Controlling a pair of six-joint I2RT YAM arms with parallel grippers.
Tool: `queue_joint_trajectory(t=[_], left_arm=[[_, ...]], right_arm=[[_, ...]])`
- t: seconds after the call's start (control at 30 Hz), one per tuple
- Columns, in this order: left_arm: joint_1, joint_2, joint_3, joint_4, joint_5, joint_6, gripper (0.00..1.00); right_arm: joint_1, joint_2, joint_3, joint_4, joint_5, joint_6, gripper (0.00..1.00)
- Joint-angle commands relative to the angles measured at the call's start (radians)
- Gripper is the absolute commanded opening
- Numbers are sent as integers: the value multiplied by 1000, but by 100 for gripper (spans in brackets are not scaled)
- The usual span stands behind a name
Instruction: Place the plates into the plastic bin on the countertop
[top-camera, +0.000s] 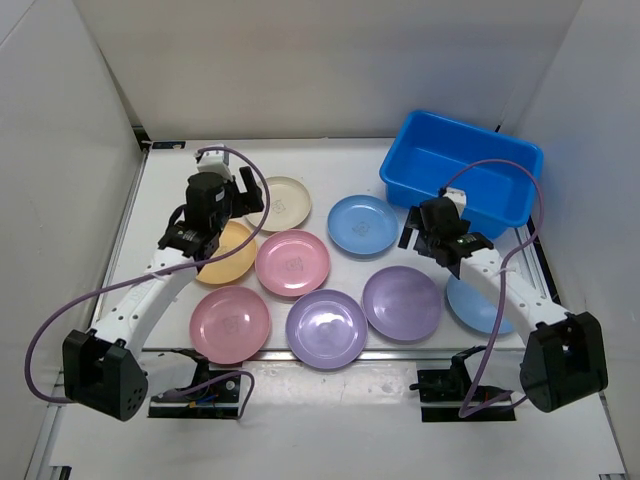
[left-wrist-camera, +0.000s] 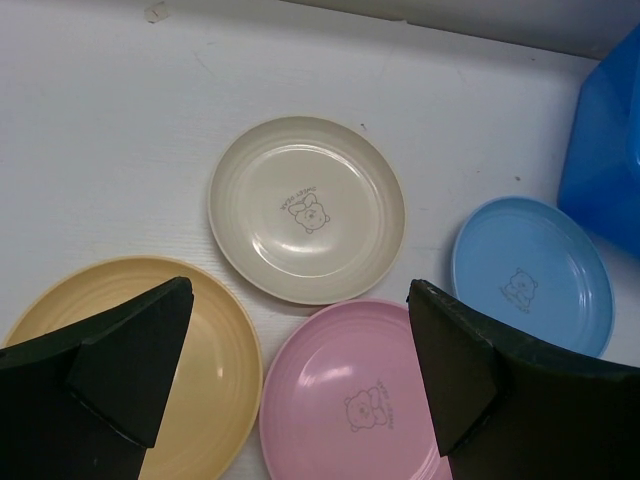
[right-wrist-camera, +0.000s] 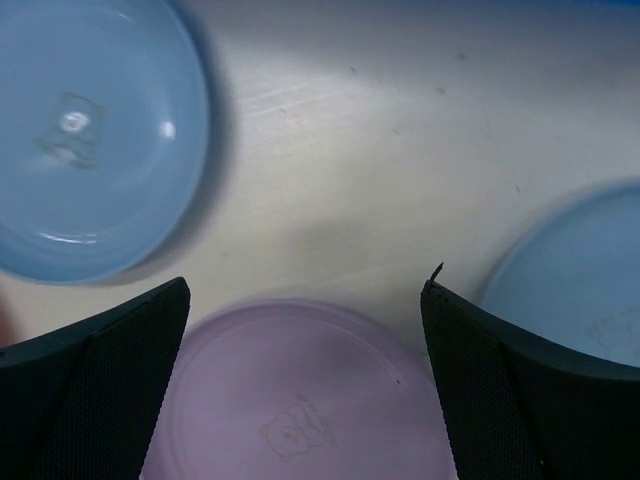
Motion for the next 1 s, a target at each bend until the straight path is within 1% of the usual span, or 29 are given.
queue_joint_trajectory(t=[0.0,0.1,0.23,0.3,0.4,0.43,0.47,0.53,0.63,0.73,0.83,0.97], left_arm=[[3,-11,41,31,-20,6,99],[1,1,23,45,-22,1,99],[-2,24,8,45,6,-20,99],[-6,51,8,45,22,-31,99],[-8,75,6,45,67,-40,99],[-9,81,9,45,79,-39,99],[-11,87,6,45,87,-40,99],[-9,97,-2,45,105,-45,99],[-11,106,-6,45,113,-45,99],[-14,118,-8,45,115,-34,99],[-14,130,0,45,110,-29,99],[-14,136,2,45,105,-32,99]], right_arm=[[3,-10,-42,-96,148,122,99],[0,26,-59,-109,205,180,98],[0,94,-47,-94,233,185,97],[0,168,-22,-84,240,187,96],[-2,275,48,-176,357,279,94],[-6,299,71,-261,424,315,93],[-12,327,96,-293,446,358,92],[-18,333,102,-333,473,374,91],[-31,309,81,-351,467,402,90],[-80,272,32,-354,440,429,89],[-150,252,-20,-293,351,389,87],[-166,254,-63,-192,277,334,83]])
